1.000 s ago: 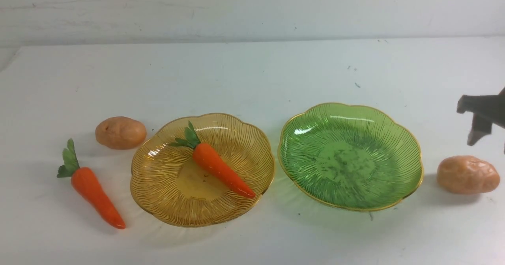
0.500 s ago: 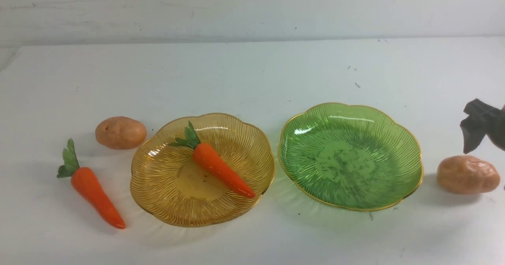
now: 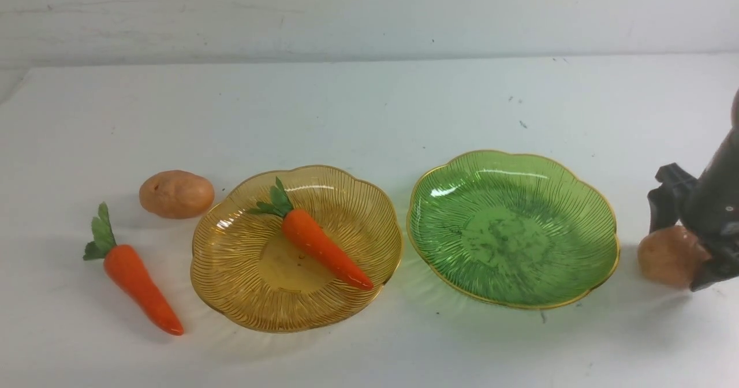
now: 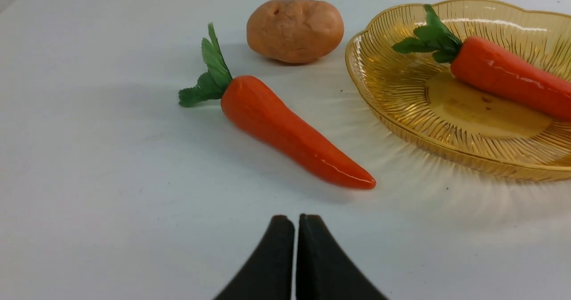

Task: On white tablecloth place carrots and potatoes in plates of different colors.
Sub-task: 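Put the potato onto the plate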

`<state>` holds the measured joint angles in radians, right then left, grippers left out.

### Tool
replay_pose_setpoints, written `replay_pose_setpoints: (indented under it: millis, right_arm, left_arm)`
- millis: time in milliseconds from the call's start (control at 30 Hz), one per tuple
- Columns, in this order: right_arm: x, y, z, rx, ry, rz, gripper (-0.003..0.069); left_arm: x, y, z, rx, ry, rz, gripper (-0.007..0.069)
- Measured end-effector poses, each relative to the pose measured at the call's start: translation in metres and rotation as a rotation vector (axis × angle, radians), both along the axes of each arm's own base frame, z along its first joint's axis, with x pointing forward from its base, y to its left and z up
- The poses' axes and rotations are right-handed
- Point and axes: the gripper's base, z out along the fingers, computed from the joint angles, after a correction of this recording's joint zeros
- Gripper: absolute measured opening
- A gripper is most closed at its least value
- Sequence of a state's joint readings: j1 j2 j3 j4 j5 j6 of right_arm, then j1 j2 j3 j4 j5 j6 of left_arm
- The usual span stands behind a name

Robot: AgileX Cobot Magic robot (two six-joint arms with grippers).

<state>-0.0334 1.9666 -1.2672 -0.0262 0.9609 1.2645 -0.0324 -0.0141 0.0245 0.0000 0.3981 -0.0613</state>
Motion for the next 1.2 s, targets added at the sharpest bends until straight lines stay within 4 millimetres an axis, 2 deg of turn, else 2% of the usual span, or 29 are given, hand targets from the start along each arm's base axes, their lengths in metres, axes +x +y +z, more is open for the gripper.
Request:
replay_pose_setpoints:
  millis: [267,333,500,600,633,667,767,833,1033,1200]
  right_arm:
    - [0.006,-0.004,0.008,-0.063,-0.001,0.242,0.0546]
    - [0.012,-0.004,0.024,-0.075,0.025,0.355,0.0546]
    - [0.039,-0.004,0.083,-0.123,-0.068,0.591,0.0546]
    - [0.051,0.014,0.111,-0.124,-0.172,0.756,0.0546]
    - [0.053,0.029,0.116,-0.108,-0.198,0.845,0.0546]
    - [0.053,0.038,0.117,-0.097,-0.209,0.89,0.0546]
    - [0.048,0.086,0.116,-0.058,-0.223,1.092,0.0546]
    - [0.045,0.11,0.112,-0.061,-0.216,1.189,0.0546]
    - [0.041,0.148,0.098,-0.197,-0.157,1.406,0.0546]
    - [0.041,0.165,0.081,-0.288,-0.087,1.501,0.0545]
  left_arm:
    - [0.0,0.0,0.0,0.004,0.0,0.001,-0.0003]
    - [0.0,0.0,0.0,-0.002,0.0,0.001,-0.0003]
    - [0.0,0.0,0.0,0.002,0.0,0.001,-0.0003]
    - [0.0,0.0,0.0,-0.004,0.0,0.001,-0.0003]
    - [0.0,0.0,0.0,-0.004,0.0,0.001,-0.0003]
    - [0.0,0.0,0.0,-0.004,0.0,0.001,-0.0003]
    - [0.0,0.0,0.0,-0.004,0.0,0.001,-0.0003]
    - [0.0,0.0,0.0,-0.004,0.0,0.001,-0.0003]
    - [0.0,0.0,0.0,0.001,0.0,0.002,-0.0003]
    - [0.0,0.0,0.0,-0.004,0.0,0.001,-0.0003]
